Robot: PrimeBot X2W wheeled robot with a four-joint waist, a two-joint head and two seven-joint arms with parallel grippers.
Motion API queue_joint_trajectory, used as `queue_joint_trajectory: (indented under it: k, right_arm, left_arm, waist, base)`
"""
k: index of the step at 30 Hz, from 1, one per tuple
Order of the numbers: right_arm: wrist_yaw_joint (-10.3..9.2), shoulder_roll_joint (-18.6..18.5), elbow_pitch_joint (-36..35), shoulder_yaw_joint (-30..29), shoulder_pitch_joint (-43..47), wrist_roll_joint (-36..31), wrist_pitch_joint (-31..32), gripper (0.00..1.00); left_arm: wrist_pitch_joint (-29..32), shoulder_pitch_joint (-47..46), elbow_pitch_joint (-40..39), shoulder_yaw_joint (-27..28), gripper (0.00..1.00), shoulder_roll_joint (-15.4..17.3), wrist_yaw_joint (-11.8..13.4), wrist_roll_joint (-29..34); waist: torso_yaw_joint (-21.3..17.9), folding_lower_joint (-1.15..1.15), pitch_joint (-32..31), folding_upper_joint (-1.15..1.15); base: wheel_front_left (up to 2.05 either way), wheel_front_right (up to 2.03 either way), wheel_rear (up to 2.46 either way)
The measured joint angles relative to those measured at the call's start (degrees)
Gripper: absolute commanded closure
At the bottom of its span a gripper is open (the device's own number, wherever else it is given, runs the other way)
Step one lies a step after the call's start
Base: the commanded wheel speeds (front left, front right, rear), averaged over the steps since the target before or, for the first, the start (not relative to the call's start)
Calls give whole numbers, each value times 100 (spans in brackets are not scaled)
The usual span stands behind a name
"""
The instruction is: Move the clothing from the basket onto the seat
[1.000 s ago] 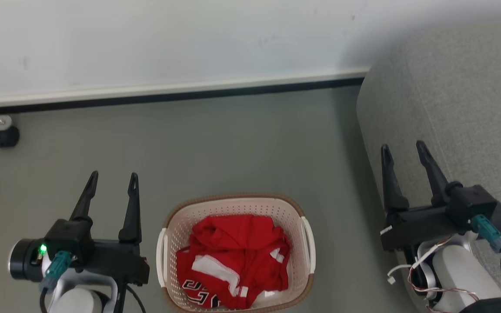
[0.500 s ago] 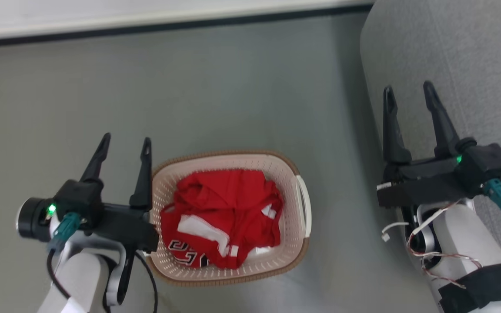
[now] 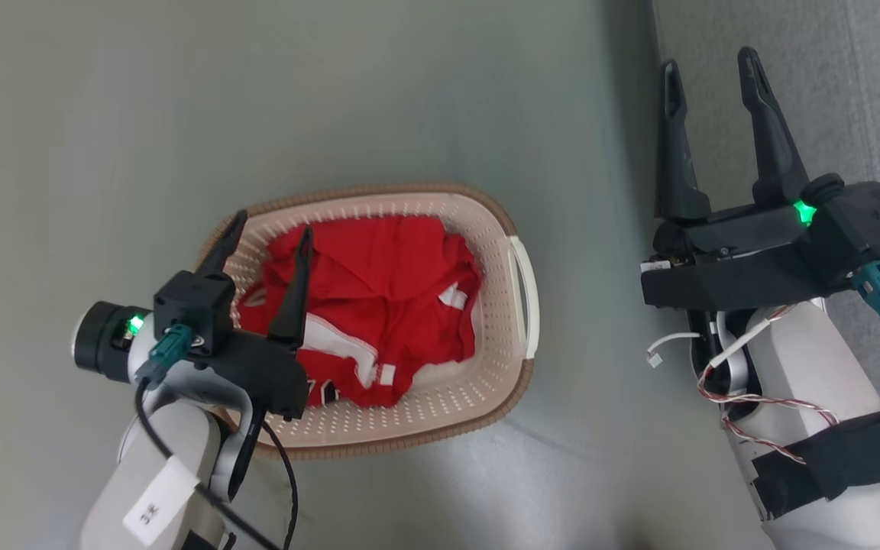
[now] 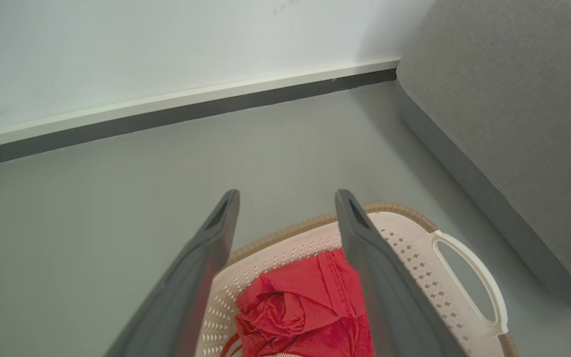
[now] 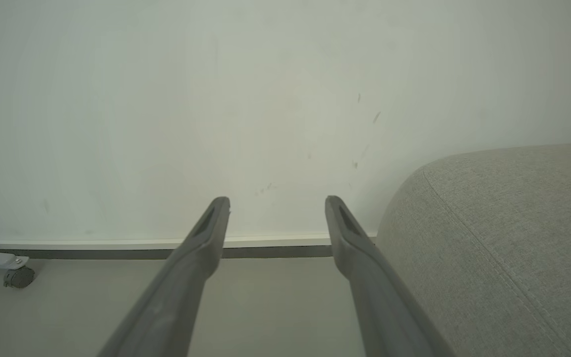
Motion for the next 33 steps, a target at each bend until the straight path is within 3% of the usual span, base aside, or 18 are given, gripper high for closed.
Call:
queue_joint_trajectory:
  k: [18,33]
  right_arm:
    - [-41,165,-164,194,-366,-11,0,0]
    - [-73,232,-407,385,-566,-56,0,0]
  left_arm:
    - [240,-738,1339,-367,0,-96,-255,292]
    - [491,-1451,2481,-356,0,192,-374,433]
  waist:
    - [-503,0,1005,-1]
    - [-844,0,1668,-1]
  base:
    - [0,0,0]
    - [0,0,0]
